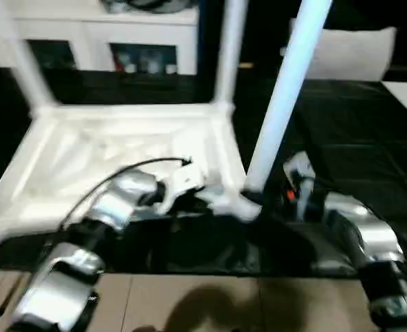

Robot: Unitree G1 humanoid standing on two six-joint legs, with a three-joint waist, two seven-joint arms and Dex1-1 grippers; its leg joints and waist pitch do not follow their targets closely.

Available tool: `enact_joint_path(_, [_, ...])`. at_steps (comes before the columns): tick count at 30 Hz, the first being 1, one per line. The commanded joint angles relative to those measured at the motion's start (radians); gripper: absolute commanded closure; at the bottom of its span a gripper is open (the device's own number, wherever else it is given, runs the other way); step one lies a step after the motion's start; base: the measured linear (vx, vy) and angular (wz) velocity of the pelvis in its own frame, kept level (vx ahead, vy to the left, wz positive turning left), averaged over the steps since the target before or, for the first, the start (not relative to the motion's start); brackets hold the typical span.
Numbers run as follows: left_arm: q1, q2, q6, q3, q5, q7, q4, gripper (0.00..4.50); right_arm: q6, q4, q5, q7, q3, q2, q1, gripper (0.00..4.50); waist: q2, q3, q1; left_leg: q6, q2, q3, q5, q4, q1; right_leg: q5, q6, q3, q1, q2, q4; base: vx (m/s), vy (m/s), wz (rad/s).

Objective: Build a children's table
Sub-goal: Rotate leg to tighten

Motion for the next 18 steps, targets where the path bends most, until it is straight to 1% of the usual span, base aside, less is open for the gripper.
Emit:
enact_joint_path(1, [-0.027, -0.084, 0.069, 0.001, -0.015, 0.117, 0.023, 4.5, 0.059, 0.051, -0.022, -0.186, -0.009, 0.073, -0.048, 2.46, -0.008, -0.066, 0.006, 0.019, 0.022, -0.006, -0.149, -0.066, -0.006, -0.317, -0.161, 0.04, 0.055, -0.064, -0.09, 0.0, 0.0, 0.0])
enact_joint_path(2, [-0.042, -0.113, 0.091, 0.014, -0.008, 0.179, 0.04, 4.5, 0.054, 0.079, -0.033, -0.273, -0.03, 0.105, -0.071, 2.46, -0.01, -0.065, 0.002, 0.021, 0.02, -0.005, -0.142, -0.065, -0.009, -0.305, -0.165, 0.041, 0.056, -0.063, -0.088, 0.0, 0.0, 0.0])
enact_joint_path(3, [-0.044, -0.117, 0.094, 0.016, -0.007, 0.19, 0.043, 4.5, 0.052, 0.084, -0.035, -0.287, -0.034, 0.111, -0.075, 2.46, -0.007, -0.067, 0.001, 0.024, 0.02, -0.004, -0.135, -0.064, -0.007, -0.286, -0.174, 0.041, 0.054, -0.064, -0.088, 0.0, 0.0, 0.0])
enact_joint_path(4, [-0.056, -0.143, 0.105, 0.028, -0.003, 0.244, 0.061, 4.5, 0.029, 0.107, -0.034, -0.326, -0.045, 0.133, -0.092, 2.46, -0.008, -0.068, 0.001, 0.025, 0.02, -0.005, -0.127, -0.063, -0.008, -0.273, -0.178, 0.041, 0.057, -0.065, -0.086, 0.0, 0.0, 0.0])
enact_joint_path(5, [-0.06, -0.159, 0.112, 0.034, 0.001, 0.272, 0.065, 4.5, -0.008, 0.119, -0.042, -0.344, -0.045, 0.144, -0.101, 2.46, -0.008, -0.068, 0.004, 0.04, 0.019, -0.003, -0.124, -0.062, -0.007, -0.255, -0.182, 0.041, 0.058, -0.065, -0.088, 0.0, 0.0, 0.0])
enact_joint_path(6, [-0.06, -0.163, 0.113, 0.035, 0.003, 0.276, 0.066, 4.5, -0.018, 0.122, -0.045, -0.347, -0.044, 0.146, -0.102, 2.46, -0.008, -0.069, 0.003, 0.044, 0.02, -0.003, -0.122, -0.061, -0.009, -0.244, -0.185, 0.041, 0.059, -0.065, -0.086, 0.0, 0.0, 0.0])
enact_joint_path(8, [-0.061, -0.168, 0.098, 0.026, 0.012, 0.274, 0.066, 4.5, -0.06, 0.126, -0.05, -0.318, -0.035, 0.147, -0.106, 1.8, -0.008, -0.07, 0.004, 0.058, 0.021, -0.002, -0.114, -0.061, -0.01, -0.208, -0.194, 0.04, 0.06, -0.064, -0.083, 0.0, 0.0, 0.0])
enact_joint_path(9, [-0.061, -0.168, 0.095, 0.023, 0.014, 0.27, 0.065, 4.5, -0.06, 0.122, -0.046, -0.312, -0.038, 0.151, -0.105, 1.8, -0.007, -0.07, 0.004, 0.066, 0.022, -0.003, -0.112, -0.061, -0.011, -0.195, -0.199, 0.04, 0.062, -0.064, -0.082, 0.0, 0.0, 0.0])
enact_joint_path(10, [-0.06, -0.164, 0.083, 0.02, 0.018, 0.262, 0.063, 4.5, -0.065, 0.11, -0.034, -0.288, -0.043, 0.152, -0.099, 1.74, -0.009, -0.069, 0.004, 0.073, 0.023, -0.002, -0.118, -0.062, -0.01, -0.194, -0.202, 0.04, 0.062, -0.064, -0.083, 0.0, 0.0, 0.0])
enact_joint_path(12, [-0.059, -0.142, 0.057, 0.011, 0.024, 0.245, 0.06, 4.5, -0.081, 0.077, -0.025, -0.228, -0.041, 0.132, -0.077, 1.46, -0.008, -0.068, 0.006, 0.078, 0.024, -0.003, -0.126, -0.062, -0.009, -0.2, -0.202, 0.04, 0.063, -0.065, -0.083, 0.0, 0.0, 0.0])
enact_joint_path(14, [-0.06, -0.132, 0.041, 0.007, 0.025, 0.235, 0.063, 4.5, -0.086, 0.075, -0.023, -0.211, -0.039, 0.121, -0.072, 1.37, -0.009, -0.069, 0.008, 0.085, 0.025, -0.003, -0.123, -0.062, -0.01, -0.193, -0.204, 0.04, 0.063, -0.066, -0.082, 0.0, 0.0, 0.0])
enact_joint_path(15, [-0.061, -0.123, 0.039, 0.006, 0.028, 0.233, 0.068, 4.5, -0.092, 0.075, -0.02, -0.187, -0.037, 0.106, -0.066, 1.37, -0.004, -0.069, 0.008, 0.084, 0.025, -0.003, -0.12, -0.062, -0.01, -0.187, -0.209, 0.04, 0.063, -0.067, -0.08, 0.0, 0.0, 0.0])
enact_joint_path(16, [-0.058, -0.099, 0.017, 0.0, 0.034, 0.213, 0.072, 4.5, -0.104, 0.066, -0.007, -0.127, -0.036, 0.069, -0.051, 1.3, -0.005, -0.068, 0.011, 0.084, 0.025, -0.004, -0.121, -0.062, -0.008, -0.187, -0.208, 0.039, 0.065, -0.067, -0.082, 0.0, 0.0, 0.0])
enact_joint_path(17, [-0.057, -0.09, 0.014, -0.002, 0.035, 0.205, 0.074, 4.5, -0.111, 0.064, -0.001, -0.102, -0.036, 0.054, -0.046, 1.09, -0.005, -0.069, 0.012, 0.089, 0.026, -0.002, -0.127, -0.061, -0.008, -0.185, -0.209, 0.04, 0.064, -0.067, -0.082, 0.0, 0.0, 0.0])
enact_joint_path(18, [-0.057, -0.09, 0.014, -0.002, 0.035, 0.205, 0.074, 4.5, -0.111, 0.064, -0.001, -0.102, -0.036, 0.054, -0.046, 1.09, -0.005, -0.068, 0.013, 0.091, 0.026, -0.002, -0.127, -0.061, -0.009, -0.185, -0.21, 0.04, 0.065, -0.067, -0.082, 0.0, 0.0, 0.0])
